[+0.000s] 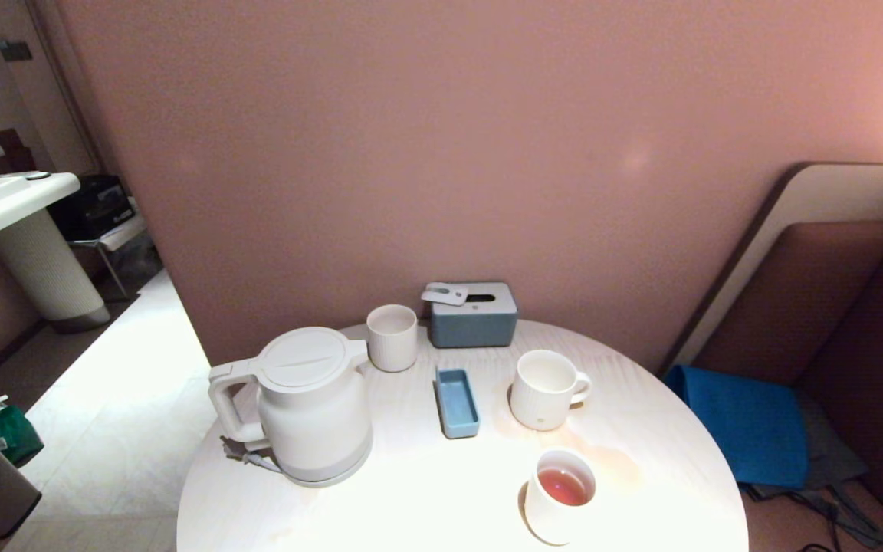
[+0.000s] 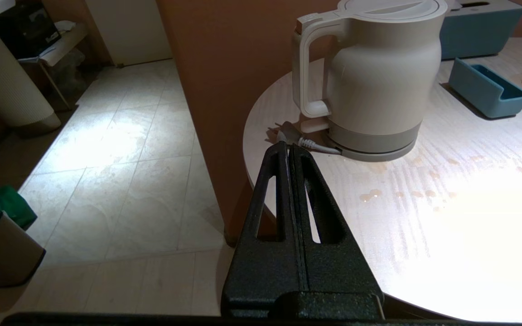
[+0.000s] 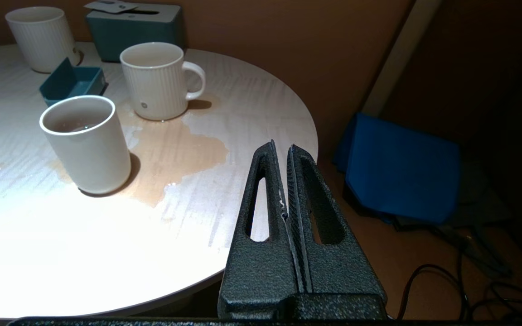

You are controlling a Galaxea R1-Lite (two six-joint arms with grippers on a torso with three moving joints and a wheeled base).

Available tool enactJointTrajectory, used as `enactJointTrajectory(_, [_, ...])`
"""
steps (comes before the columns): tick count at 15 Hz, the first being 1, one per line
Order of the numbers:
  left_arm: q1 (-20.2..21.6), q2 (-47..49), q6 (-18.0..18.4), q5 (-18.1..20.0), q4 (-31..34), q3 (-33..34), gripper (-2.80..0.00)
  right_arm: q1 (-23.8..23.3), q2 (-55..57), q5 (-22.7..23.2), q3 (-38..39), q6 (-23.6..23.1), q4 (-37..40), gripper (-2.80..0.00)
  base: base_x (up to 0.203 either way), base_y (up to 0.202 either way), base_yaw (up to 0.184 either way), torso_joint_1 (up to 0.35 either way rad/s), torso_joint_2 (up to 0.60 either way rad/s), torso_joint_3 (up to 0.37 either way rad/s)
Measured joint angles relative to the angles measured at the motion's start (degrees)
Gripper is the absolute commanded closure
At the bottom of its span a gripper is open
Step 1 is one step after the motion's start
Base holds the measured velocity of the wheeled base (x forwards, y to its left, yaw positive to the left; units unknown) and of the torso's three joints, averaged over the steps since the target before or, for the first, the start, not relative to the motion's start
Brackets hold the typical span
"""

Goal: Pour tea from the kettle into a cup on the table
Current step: Pick up the kettle

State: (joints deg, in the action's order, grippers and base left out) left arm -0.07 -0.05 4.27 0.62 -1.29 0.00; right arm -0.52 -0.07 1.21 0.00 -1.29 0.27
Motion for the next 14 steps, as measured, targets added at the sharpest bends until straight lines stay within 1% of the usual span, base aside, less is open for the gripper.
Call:
enactJointTrajectory(4, [0.0,0.0,0.0,0.0,0.0,0.0,0.0,0.0,0.0,0.0,0.0,0.0,0.0,0.0,0.0,0.0,0.0,0.0,0.0,0.0])
enactJointTrajectory(5, [0.0,0.0,-0.4,0.0,0.0,0.0,0.0,0.0,0.0,0.0,0.0,0.0,0.0,0.0,0.0,0.0,0.0,0.0,0.0,0.0])
enactJointTrajectory(7, [0.0,0.0,-2.7,-0.3,0.3,0.0,0.0,0.0,0.0,0.0,0.0,0.0,0.0,0.0,0.0,0.0,0.0,0.0,0.0,0.0])
enactJointTrajectory(8, [0.0,0.0,-3.0,-0.4,0.3,0.0,0.0,0.0,0.0,0.0,0.0,0.0,0.0,0.0,0.0,0.0,0.0,0.0,0.0,0.0])
enactJointTrajectory(14, [0.0,0.0,-3.3,-0.4,0.0,0.0,0.0,0.0,0.0,0.0,0.0,0.0,0.0,0.0,0.0,0.0,0.0,0.0,0.0,0.0])
